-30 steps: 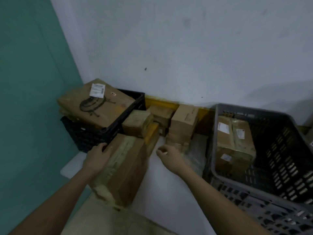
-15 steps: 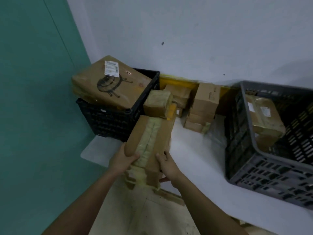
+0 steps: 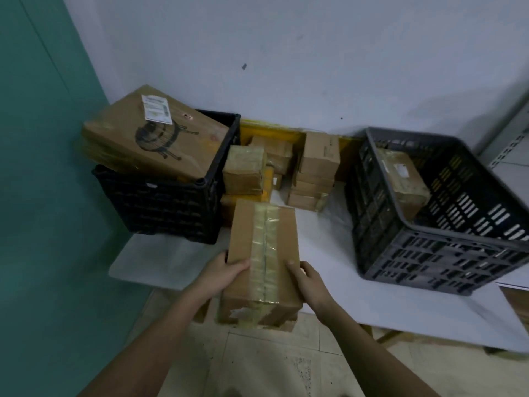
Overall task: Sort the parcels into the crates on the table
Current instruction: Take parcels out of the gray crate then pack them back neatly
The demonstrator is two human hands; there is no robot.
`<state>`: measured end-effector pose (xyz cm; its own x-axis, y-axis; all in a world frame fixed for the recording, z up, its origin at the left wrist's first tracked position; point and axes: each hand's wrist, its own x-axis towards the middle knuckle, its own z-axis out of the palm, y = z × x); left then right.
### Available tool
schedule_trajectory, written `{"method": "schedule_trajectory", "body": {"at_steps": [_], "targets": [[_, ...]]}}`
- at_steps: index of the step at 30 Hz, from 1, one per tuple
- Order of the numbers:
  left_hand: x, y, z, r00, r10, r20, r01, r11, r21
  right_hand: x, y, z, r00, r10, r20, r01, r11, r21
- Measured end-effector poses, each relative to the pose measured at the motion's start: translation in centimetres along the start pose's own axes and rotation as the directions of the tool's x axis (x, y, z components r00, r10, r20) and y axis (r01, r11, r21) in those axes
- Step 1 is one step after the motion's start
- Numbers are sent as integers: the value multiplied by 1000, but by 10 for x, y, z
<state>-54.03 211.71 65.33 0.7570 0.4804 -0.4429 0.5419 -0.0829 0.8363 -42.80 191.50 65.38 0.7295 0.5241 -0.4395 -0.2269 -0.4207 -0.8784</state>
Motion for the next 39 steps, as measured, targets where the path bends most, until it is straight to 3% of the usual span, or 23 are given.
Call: {"method": "schedule_trajectory", "body": {"at_steps": [8, 10, 15, 21, 25, 28, 30, 35, 39], "targets": [[-12, 55, 15, 971, 229, 75, -217, 967, -136, -8, 3, -38, 962, -251, -106, 250, 968, -18], [-20, 74, 18, 967, 229, 111, -202, 956, -214, -8, 2, -50, 945, -308, -109, 310, 951, 1], [-26, 109, 22, 952, 160, 263, 11, 836, -548, -18, -4, -78, 899, -401, -179, 396, 916, -60], [-20, 128, 29, 958, 157, 238, -20, 871, -492, -32, -25, -93, 824, -507, -252, 474, 861, -182], [-19, 129, 25, 924, 258, 283, -124, 900, -418, -38, -47, -115, 915, -375, -149, 365, 927, -90], [-20, 130, 21, 902, 309, 302, -178, 902, -394, -48, -65, -139, 974, -223, -23, 221, 936, 273], [-20, 131, 22, 891, 340, 302, -231, 911, -341, -56, -77, -154, 982, -187, -8, 174, 900, 400], [-17, 133, 44, 833, 492, 255, -472, 871, -138, -66, -103, -167, 984, -106, 142, 46, 928, 370], [-17, 140, 52, 786, 555, 273, -523, 832, -188, -67, -111, -166, 992, -117, 54, 82, 894, 440]]}}
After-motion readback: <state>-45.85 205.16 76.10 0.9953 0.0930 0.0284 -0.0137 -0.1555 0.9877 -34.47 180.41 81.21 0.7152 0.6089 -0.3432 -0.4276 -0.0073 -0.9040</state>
